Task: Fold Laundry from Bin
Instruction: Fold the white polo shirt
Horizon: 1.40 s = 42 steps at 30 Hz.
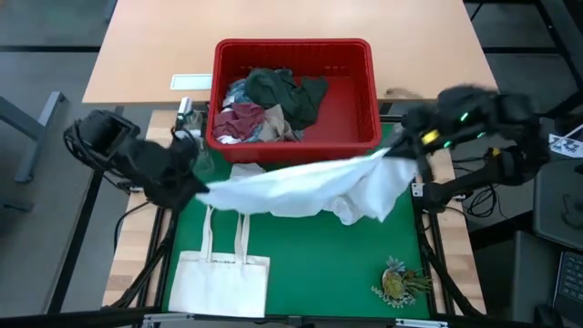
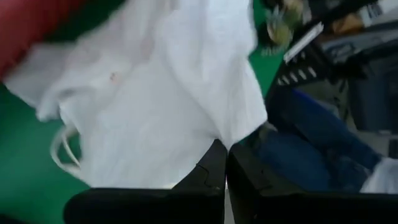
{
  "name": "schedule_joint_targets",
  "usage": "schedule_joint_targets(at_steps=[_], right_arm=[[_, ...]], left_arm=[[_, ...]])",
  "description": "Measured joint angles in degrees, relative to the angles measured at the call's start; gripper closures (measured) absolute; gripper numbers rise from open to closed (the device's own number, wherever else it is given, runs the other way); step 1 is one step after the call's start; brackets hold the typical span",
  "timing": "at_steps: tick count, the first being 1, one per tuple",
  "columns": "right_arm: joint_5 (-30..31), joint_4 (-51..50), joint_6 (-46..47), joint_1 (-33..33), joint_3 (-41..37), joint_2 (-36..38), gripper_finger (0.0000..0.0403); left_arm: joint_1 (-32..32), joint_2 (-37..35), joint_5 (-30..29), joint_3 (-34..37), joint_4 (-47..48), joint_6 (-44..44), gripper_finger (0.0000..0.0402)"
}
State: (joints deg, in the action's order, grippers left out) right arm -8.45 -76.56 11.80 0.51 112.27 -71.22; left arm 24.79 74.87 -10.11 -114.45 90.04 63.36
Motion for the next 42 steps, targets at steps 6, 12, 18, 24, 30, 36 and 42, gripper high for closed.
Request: schedule_joint_targets(at_steps=[6, 12, 18, 24, 30, 36, 42], right_arm=[[4.1, 15.1, 4.0, 14.3, -13.5, -0.1, 0.0402], [6.5, 19.5, 11.9, 24.3, -21.6, -0.5, 0.0402], [8.3, 23.9, 23.3, 32.5, -28.6, -1.9, 0.0402], [7.3, 32.6, 28.9, 37.4, -35.1, -5.0, 0.0402], [2.8, 36.7, 31.6, 39.7, -37.1, -10.0, 0.0402], [-0.7, 41.2, 31.6, 40.9, -37.1, -15.2, 0.0402], [-4.1, 44.1, 31.6, 40.7, -37.1, -18.4, 0.0402]], left_arm=[[7.2, 0.0, 6.8, 6.5, -0.1, 14.9, 0.0401], [16.0, 0.0, 15.8, 16.4, -0.3, 30.4, 0.0401], [23.9, 1.8, 23.4, 25.4, -6.5, 44.1, 0.0401], [28.5, 7.0, 24.7, 30.4, -18.7, 46.0, 0.0401], [31.3, 14.4, 28.4, 30.9, -25.4, 46.0, 0.0401], [33.5, 20.9, 29.8, 30.9, -28.4, 46.0, 0.0401], [34.6, 24.7, 31.2, 30.9, -30.2, 46.0, 0.0401]])
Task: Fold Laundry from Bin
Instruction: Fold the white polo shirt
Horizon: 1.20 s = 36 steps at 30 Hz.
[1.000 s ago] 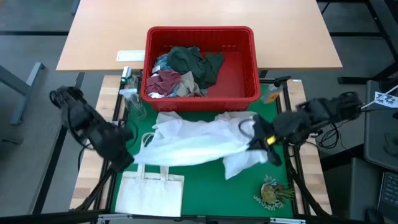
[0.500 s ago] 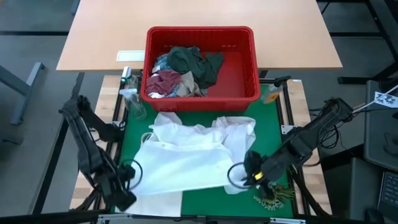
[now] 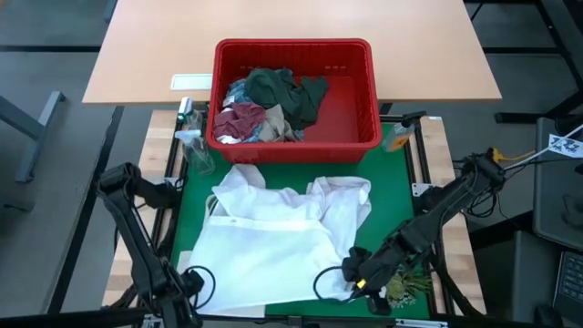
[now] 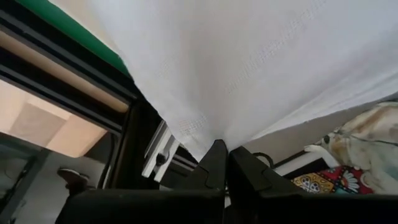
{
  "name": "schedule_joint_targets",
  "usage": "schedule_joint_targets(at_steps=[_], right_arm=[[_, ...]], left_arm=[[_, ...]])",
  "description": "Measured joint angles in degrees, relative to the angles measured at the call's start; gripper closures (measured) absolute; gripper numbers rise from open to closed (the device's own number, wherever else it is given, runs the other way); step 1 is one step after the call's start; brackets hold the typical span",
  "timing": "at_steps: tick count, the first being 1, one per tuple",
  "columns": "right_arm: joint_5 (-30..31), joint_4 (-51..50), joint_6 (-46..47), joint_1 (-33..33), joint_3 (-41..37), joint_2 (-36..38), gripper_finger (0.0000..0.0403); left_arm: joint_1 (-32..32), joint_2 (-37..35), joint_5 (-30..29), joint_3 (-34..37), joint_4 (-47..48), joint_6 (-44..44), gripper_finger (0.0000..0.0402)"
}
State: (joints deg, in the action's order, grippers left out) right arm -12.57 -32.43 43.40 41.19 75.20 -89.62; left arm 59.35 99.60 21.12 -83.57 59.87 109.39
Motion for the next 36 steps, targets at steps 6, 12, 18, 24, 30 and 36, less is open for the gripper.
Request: schedule_joint_targets(at_steps=[6, 12, 18, 24, 30, 36], right_arm=[[-0.6, -0.1, 0.0, 0.0, 0.0, -1.4, 0.0402], [-0.6, -0.1, 0.0, 0.1, 0.0, -1.4, 0.0402], [-0.6, 1.6, 0.0, 0.1, 0.0, -1.4, 0.0400], [-1.0, 4.8, 0.0, 0.1, 0.0, -1.4, 0.0352], [-1.0, 5.3, 0.0, 0.1, 0.0, -1.4, 0.0283], [-1.4, 5.3, 1.4, 0.1, 0.0, -1.4, 0.0247]], left_arm=[[0.1, 1.4, 0.0, 0.0, -0.2, 0.0, 0.0401], [0.1, 1.4, -0.6, 0.0, -0.2, 0.0, 0.0401], [0.1, 1.4, -0.7, 0.0, -0.1, 0.0, 0.0390], [0.1, 1.4, -0.6, 0.0, -0.1, 0.0, 0.0340], [0.1, 1.4, 0.7, 0.0, -0.1, 0.1, 0.0305], [0.2, 1.4, -1.2, 0.0, -0.1, -0.4, 0.0296]])
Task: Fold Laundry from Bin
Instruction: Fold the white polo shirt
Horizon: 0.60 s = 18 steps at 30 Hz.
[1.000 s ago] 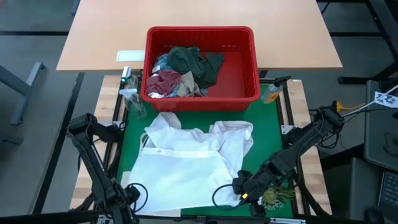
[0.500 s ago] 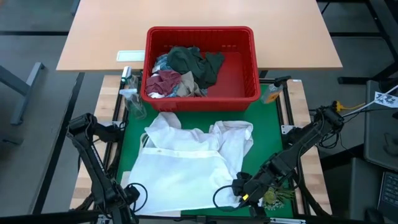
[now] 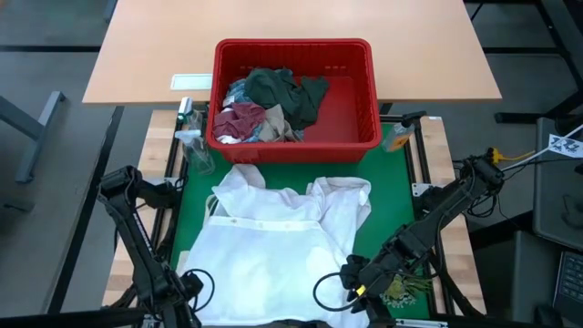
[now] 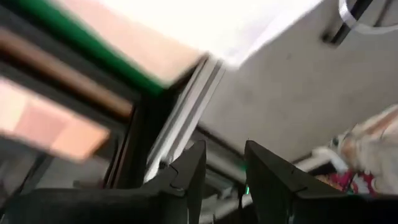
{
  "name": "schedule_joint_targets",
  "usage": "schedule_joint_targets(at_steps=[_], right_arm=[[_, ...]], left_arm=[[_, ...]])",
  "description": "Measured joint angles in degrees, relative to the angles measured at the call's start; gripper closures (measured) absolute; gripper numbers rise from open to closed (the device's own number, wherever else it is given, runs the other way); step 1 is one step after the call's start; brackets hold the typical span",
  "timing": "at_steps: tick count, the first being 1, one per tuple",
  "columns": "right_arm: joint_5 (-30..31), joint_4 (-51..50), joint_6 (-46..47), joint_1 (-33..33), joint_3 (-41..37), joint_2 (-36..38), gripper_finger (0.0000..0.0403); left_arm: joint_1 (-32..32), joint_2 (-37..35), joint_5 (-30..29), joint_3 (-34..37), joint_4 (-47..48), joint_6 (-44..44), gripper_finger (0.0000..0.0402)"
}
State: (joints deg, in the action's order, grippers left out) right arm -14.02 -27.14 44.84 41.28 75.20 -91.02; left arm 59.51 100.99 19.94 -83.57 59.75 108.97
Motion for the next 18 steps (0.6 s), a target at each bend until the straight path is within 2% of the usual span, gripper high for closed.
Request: schedule_joint_targets(at_steps=[6, 10, 14, 18], right_arm=[[-6.0, -0.5, -0.1, 0.0, 0.0, 0.0, 0.0251], [-6.9, -6.3, -1.7, 0.0, 0.0, 1.4, 0.0257], [-0.4, -19.7, -5.7, 0.8, 0.0, 4.5, 0.0258], [8.0, -32.3, -12.8, 2.6, 0.0, 6.9, 0.0258]], left_arm=[[-0.7, 0.0, -20.2, 0.0, -1.2, -4.8, 0.0298], [-2.7, 0.0, -33.2, 0.0, -1.2, -7.9, 0.0298], [-5.9, 0.0, -41.4, 0.0, -1.7, -12.5, 0.0298], [-9.8, 0.0, -43.3, 0.0, -2.0, -20.0, 0.0298]])
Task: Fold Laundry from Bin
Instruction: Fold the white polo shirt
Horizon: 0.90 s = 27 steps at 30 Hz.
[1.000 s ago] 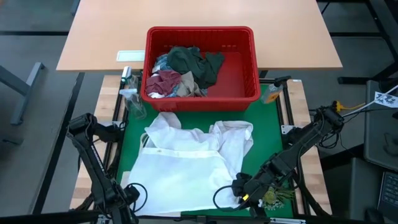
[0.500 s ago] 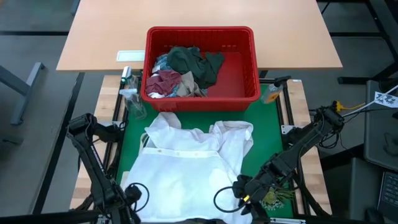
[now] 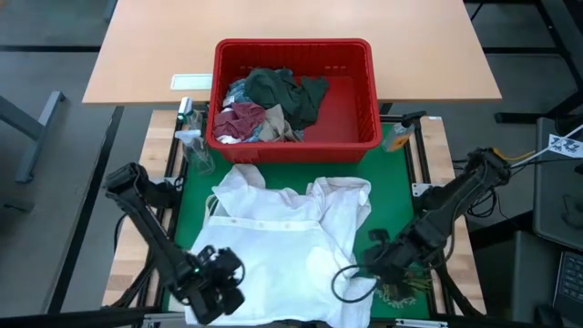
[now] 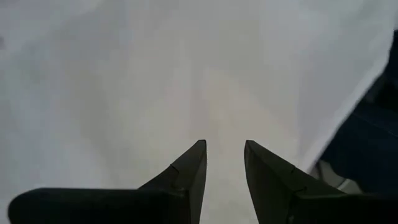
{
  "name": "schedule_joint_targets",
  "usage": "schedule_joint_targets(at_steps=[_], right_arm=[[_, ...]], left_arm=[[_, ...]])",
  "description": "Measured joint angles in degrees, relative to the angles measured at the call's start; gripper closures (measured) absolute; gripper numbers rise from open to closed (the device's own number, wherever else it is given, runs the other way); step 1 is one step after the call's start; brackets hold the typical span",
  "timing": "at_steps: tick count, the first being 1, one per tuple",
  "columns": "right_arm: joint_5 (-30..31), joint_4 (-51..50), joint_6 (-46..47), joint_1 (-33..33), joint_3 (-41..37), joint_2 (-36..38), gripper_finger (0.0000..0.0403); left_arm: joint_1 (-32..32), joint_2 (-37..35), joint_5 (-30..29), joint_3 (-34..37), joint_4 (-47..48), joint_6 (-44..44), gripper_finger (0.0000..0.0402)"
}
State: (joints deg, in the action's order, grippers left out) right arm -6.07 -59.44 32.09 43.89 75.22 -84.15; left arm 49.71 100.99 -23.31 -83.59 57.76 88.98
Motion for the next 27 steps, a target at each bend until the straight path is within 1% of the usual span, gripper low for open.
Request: schedule_joint_targets(at_steps=[1, 3, 9, 13, 18, 20, 23, 27], right_arm=[[2.2, -1.5, -0.8, 0.5, -0.2, 0.6, 0.0258], [5.7, -1.5, -1.0, 0.9, -2.0, 1.7, 0.0258], [10.8, 3.5, -0.4, -0.2, -12.3, 4.9, 0.0259], [11.2, 10.8, -0.5, -2.8, -22.1, 7.9, 0.0259], [11.7, 25.4, 1.1, -9.1, -33.1, 10.3, 0.0259], [11.4, 30.9, 2.0, -11.5, -35.9, 10.3, 0.0259], [10.6, 36.1, 2.1, -14.9, -39.2, 10.1, 0.0259], [10.6, 40.0, 2.1, -18.8, -41.7, 10.1, 0.0259]], left_arm=[[-1.0, 0.0, 0.0, 0.0, 0.0, -1.9, 0.0298], [-2.9, 0.0, 0.0, 0.0, 0.0, -5.7, 0.0298], [-8.4, 0.0, -0.1, 0.0, -1.5, -15.6, 0.0298], [-11.1, 0.0, -0.1, 0.0, -4.2, -22.4, 0.0298], [-13.4, 2.2, 0.0, 0.0, -9.0, -27.0, 0.0299], [-14.0, 3.9, 0.3, 0.0, -11.1, -28.8, 0.0299], [-14.2, 6.4, 0.7, 0.0, -12.5, -29.6, 0.0299], [-14.3, 9.7, 2.3, 0.0, -13.0, -29.6, 0.0299]])
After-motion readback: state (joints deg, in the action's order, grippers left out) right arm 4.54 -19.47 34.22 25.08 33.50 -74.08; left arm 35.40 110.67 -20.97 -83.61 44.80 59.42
